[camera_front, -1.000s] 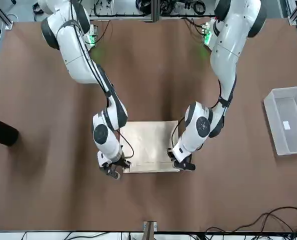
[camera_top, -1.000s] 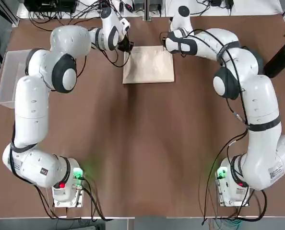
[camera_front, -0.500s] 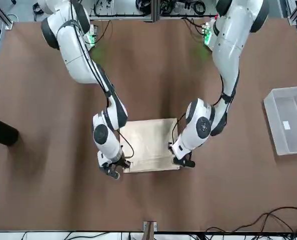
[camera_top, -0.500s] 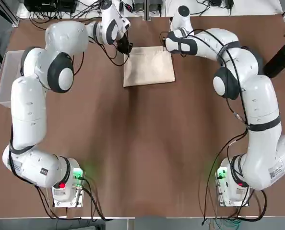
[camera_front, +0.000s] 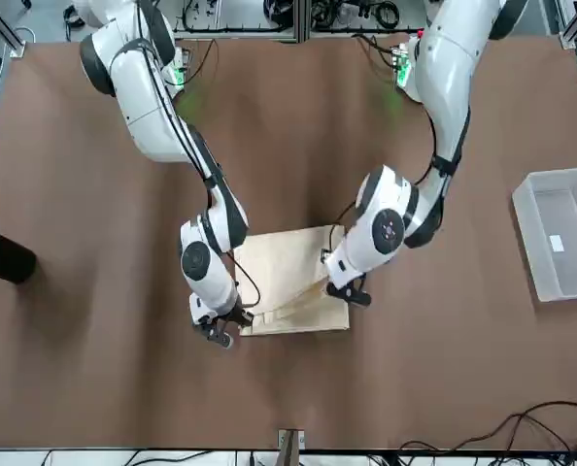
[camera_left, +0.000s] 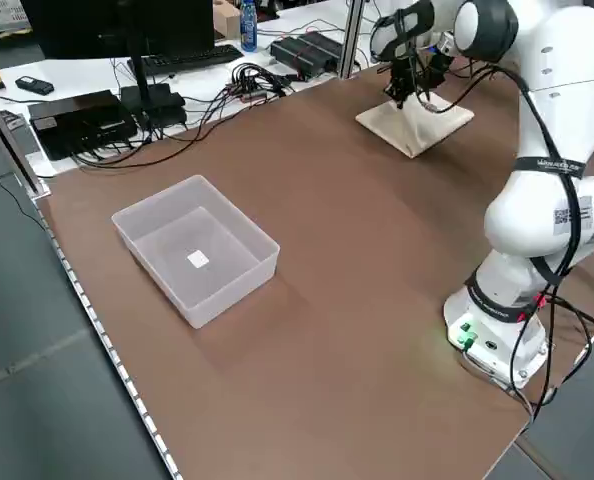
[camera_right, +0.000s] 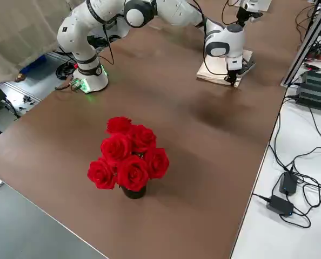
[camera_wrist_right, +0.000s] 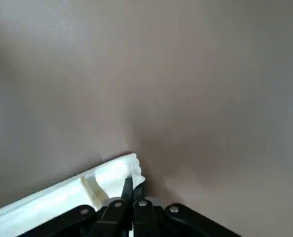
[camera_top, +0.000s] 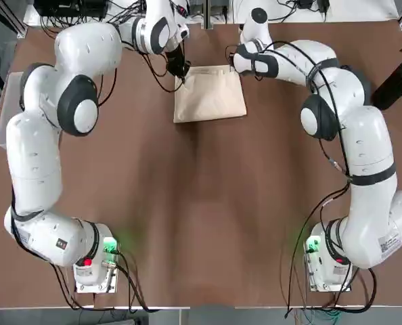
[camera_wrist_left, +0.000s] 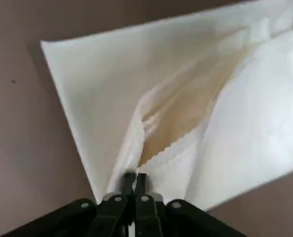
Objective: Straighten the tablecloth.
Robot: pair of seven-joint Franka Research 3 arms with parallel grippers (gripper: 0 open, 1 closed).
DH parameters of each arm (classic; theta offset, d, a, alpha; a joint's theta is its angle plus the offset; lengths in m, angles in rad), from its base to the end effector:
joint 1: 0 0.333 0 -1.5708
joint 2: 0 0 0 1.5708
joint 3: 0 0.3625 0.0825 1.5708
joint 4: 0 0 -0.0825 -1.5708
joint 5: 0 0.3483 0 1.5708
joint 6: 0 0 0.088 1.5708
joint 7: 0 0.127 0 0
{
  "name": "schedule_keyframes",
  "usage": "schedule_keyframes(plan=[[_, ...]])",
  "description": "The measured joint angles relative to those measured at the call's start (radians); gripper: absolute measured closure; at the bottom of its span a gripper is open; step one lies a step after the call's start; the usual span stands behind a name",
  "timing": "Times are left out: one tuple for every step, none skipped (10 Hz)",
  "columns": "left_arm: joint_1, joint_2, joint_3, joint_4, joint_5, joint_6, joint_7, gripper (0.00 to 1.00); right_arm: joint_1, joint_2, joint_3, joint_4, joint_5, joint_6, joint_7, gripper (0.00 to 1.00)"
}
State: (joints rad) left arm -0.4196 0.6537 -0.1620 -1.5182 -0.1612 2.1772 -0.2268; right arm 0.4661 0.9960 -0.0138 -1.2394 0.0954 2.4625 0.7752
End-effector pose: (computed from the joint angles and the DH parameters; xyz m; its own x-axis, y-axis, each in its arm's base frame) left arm 0.5998 -0.3782 0.3211 0.9708 -0.2334 -0.0549 -0.2160 -0.9507 0.2225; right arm 0.7072 0.3487 0.2071 0.9170 -0.3818 0.1151 -0.3548 -0.9129 -0.2016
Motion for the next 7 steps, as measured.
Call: schedule_keyframes(plan=[[-0.022, -0.026, 0.000, -0.027, 0.000, -0.001, -0.005, 0.97, 0.000, 0.000, -0.001, 0.002, 0.000, -0.006, 0.000, 0.98], [-0.039, -0.046, -0.001, -0.049, 0.000, -0.004, -0.008, 0.97, 0.000, 0.000, -0.006, 0.007, -0.005, -0.022, -0.001, 0.98], [-0.051, -0.065, -0.004, -0.070, 0.000, -0.018, -0.009, 0.97, -0.002, 0.000, -0.010, 0.013, -0.010, -0.035, -0.002, 0.98], [-0.056, -0.086, -0.016, -0.087, 0.000, -0.045, -0.009, 0.97, -0.004, 0.000, -0.012, 0.016, -0.014, -0.040, -0.002, 0.98], [-0.056, -0.107, -0.031, -0.100, 0.000, -0.083, -0.009, 0.97, -0.004, -0.001, -0.012, 0.017, -0.016, -0.042, -0.002, 0.98], [-0.056, -0.127, -0.045, -0.115, 0.000, -0.115, -0.009, 0.97, -0.004, -0.001, -0.012, 0.018, -0.017, -0.042, -0.002, 0.98], [-0.057, -0.142, -0.060, -0.132, 0.000, -0.134, -0.009, 0.97, -0.004, -0.001, -0.012, 0.018, -0.017, -0.042, -0.002, 0.98]])
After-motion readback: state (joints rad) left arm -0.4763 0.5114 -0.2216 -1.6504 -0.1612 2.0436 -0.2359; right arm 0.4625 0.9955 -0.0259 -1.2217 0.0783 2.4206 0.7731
